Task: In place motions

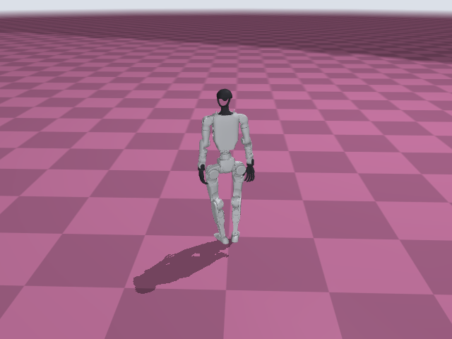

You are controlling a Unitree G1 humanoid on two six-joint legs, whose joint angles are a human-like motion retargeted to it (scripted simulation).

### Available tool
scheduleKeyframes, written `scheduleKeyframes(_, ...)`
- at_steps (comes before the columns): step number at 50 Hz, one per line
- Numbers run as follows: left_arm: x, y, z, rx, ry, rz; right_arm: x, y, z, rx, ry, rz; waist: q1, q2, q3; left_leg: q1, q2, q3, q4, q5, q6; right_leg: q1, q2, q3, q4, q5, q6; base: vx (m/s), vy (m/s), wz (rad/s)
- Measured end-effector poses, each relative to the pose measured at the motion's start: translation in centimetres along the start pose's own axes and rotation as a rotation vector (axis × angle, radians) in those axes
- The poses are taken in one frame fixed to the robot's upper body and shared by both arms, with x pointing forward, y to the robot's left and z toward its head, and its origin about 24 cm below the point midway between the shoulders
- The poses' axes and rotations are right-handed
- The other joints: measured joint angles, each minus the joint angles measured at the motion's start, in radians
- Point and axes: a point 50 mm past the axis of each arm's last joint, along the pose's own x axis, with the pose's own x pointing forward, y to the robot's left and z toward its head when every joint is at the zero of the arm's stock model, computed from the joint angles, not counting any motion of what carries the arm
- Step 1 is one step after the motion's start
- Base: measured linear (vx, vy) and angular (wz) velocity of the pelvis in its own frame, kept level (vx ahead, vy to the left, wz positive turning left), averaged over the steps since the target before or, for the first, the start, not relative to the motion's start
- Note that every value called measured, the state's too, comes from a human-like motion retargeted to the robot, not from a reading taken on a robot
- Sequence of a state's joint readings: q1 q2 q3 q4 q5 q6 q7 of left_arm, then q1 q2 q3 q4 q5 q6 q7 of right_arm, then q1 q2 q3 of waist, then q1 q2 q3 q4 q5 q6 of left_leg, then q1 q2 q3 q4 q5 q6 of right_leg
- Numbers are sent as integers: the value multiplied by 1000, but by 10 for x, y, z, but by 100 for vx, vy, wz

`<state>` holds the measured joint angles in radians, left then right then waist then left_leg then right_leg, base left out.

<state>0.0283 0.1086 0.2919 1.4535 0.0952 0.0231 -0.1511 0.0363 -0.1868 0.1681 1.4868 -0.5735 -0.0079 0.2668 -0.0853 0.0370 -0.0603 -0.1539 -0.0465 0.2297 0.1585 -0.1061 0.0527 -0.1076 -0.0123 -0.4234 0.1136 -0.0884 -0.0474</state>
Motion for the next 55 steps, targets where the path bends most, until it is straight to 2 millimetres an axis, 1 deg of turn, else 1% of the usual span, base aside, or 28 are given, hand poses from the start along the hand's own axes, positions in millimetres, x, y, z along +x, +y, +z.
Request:
scheduleKeyframes(3, -1, 4, 2, 34, -3, 8, 0, -2, 5, 40, -36, -3, -5, 26, 6, -20, 18, -54, -1, 19, -17, -48, 1, 55, 89, -16, 19, -7, -4, 73)
scheduleKeyframes(5, -1, 8, 4, 50, -8, 15, -1, -4, 11, 64, -66, -10, -14, 33, 20, -26, 20, -100, 0, 34, -23, -57, 9, 98, 121, -21, 7, -7, -6, 114)
scheduleKeyframes(8, -2, 14, 0, 61, -3, 30, -1, -5, 15, 72, -86, -8, -37, 34, 28, -41, -2, -197, 6, 54, -26, -71, 27, 225, 141, -29, -6, -2, -3, 160)
scheduleKeyframes(10, -3, 16, -4, 56, 6, 40, -1, -5, 14, 65, -88, -6, -26, 24, 22, -63, -26, -251, 20, 66, -30, -74, 31, 300, 141, -39, 6, 2, 0, 156)
scheduleKeyframes(11, -3, 15, -6, 47, 8, 39, -1, -6, 14, 59, -87, -9, -12, 19, 24, -73, -37, -275, 27, 76, -34, -69, 21, 285, 135, -43, 0, -2, 4, 135)
scheduleKeyframes(12, -3, 15, -7, 37, 10, 36, -2, -7, 13, 53, -86, -13, 10, 14, 25, -82, -45, -292, 33, 84, -41, -57, 5, 235, 127, -50, -12, -6, 7, 103)
scheduleKeyframes(13, -2, 14, -7, 22, 9, 30, -2, -8, 13, 48, -84, -18, 45, 7, 28, -88, -49, -296, 36, 87, -53, -30, -21, 117, 114, -62, -38, -10, 5, 78)
scheduleKeyframes(14, -2, 12, -7, 8, 7, 24, -2, -9, 12, 46, -83, -22, 82, -5, 29, -98, -55, -290, 40, 79, -63, -10, -36, 77, 102, -75, -41, -13, 4, 66)
scheduleKeyframes(15, -2, 11, -6, -7, 3, 18, -3, -10, 11, 47, -81, -26, 118, -18, 30, -109, -63, -280, 46, 65, -73, 7, -46, 76, 92, -87, -33, -13, 4, 156)
scheduleKeyframes(17, -1, 8, -4, -30, 1, 7, -2, -10, 5, 66, -71, -27, 108, -20, 23, -132, -67, -285, 46, 32, -80, 9, -66, -3, 95, -104, -28, -11, 5, 282)
scheduleKeyframes(18, -1, 7, -3, -44, 0, 6, -2, -9, 2, 75, -63, -27, 103, -21, 18, -140, -61, -264, 39, 10, -76, 12, -76, -59, 96, -112, -31, -11, 3, 319)
scheduleKeyframes(20, -1, 6, 1, -65, -11, 7, -2, -8, -5, 96, -44, -32, 98, -36, 9, -142, -25, -100, 29, -58, -44, 28, -98, -131, 81, -127, -21, -14, 0, 326)
scheduleKeyframes(22, -1, 6, 10, -68, -30, 13, -2, -6, -10, 116, -31, -39, 64, -48, -6, -116, 46, 211, 37, -140, -22, 44, -121, -249, 63, -139, -8, -16, -1, 372)
scheduleKeyframes(23, -1, 7, 14, -64, -39, 17, -2, -5, -13, 123, -25, -40, 46, -54, -20, -92, 81, 384, 42, -172, -25, 49, -134, -306, 55, -145, 3, -13, -5, 390)
scheduleKeyframes(25, -2, 10, 23, -46, -55, 28, -1, -2, -18, 138, -13, -36, 1, -56, -52, -41, 135, 667, 54, -200, -51, 64, -156, -446, 43, -155, 30, -9, -9, 395)
scheduleKeyframes(27, -2, 11, 32, -21, -72, 38, -1, 2, -21, 158, -6, -35, -26, -39, -71, -17, 154, 816, 44, -182, -67, 89, -145, -587, 26, -157, 50, -8, -9, 362)
scheduleKeyframes(30, -2, 7, 45, 19, -94, 39, 0, 7, -24, 205, -1, -38, -55, 0, -90, -12, 158, 916, 11, -122, -69, 133, -96, -781, -12, -151, 76, -6, -10, 318)
scheduleKeyframes(32, -2, 1, 52, 38, -105, 33, 1, 8, -25, 238, 1, -41, -57, 28, -93, -24, 162, 917, -23, -4, -62, 158, -64, -871, -23, -147, 94, -2, -3, 244)
scheduleKeyframes(33, -2, -2, 56, 47, -109, 28, 1, 8, -25, 252, 0, -44, -52, 41, -93, -35, 160, 882, -45, 67, -56, 167, -49, -901, -26, -147, 99, 1, 0, 175)
scheduleKeyframes(34, -2, -5, 57, 49, -112, 26, 1, 7, -25, 255, -1, -45, -39, 43, -95, -42, 152, 849, -60, 88, -52, 173, -44, -915, -27, -149, 102, 4, 2, 118)
scheduleKeyframes(35, -2, -7, 57, 49, -114, 24, 0, 7, -25, 253, -1, -44, -20, 40, -97, -45, 142, 817, -71, 83, -49, 179, -42, -920, -28, -151, 103, 6, 4, 51)
scheduleKeyframes(38, -1, -9, 54, 16, -116, 25, 0, 2, -17, 198, -4, -44, 35, 14, -101, -38, 123, 836, -77, 78, -45, 181, -64, -907, -21, -159, 100, 3, 3, -19)
scheduleKeyframes(43, 0, -4, 36, -104, -95, 47, -2, -10, 20, 54, -107, -49, 121, -52, -92, -19, 89, 852, -69, 50, -50, 179, -114, -865, -12, -167, 106, 0, -4, -61)
scheduleKeyframes(45, 0, -2, 26, -150, -71, 57, -3, -12, 34, 2, -155, -45, 137, -67, -91, -15, 82, 855, -70, 40, -53, 175, -124, -852, -7, -167, 107, 1, -9, -32)
scheduleKeyframes(48, 0, 0, 10, -191, -23, 63, -5, -12, 47, -38, -207, -51, 139, -75, -96, -19, 82, 841, -58, 24, -54, 180, -126, -867, -6, -158, 114, 1, -12, 18)
scheduleKeyframes(50, 0, 0, 4, -198, 3, 65, -5, -12, 49, -37, -224, -51, 143, -81, -97, -23, 80, 822, -49, 11, -52, 189, -126, -887, -5, -147, 121, 1, -11, 50)
scheduleKeyframes(52, 0, -1, 1, -194, 15, 62, -4, -10, 44, -22, -215, -45, 151, -85, -95, -23, 77, 797, -42, -2, -46, 204, -131, -895, 1, -132, 132, 1, -9, 63)
scheduleKeyframes(55, 1, -6, -2, -180, 23, 49, -2, -8, 27, 12, -161, -39, 158, -75, -98, -30, 77, 743, -31, -22, -34, 232, -138, -902, 28, -82, 145, 5, -6, 93)
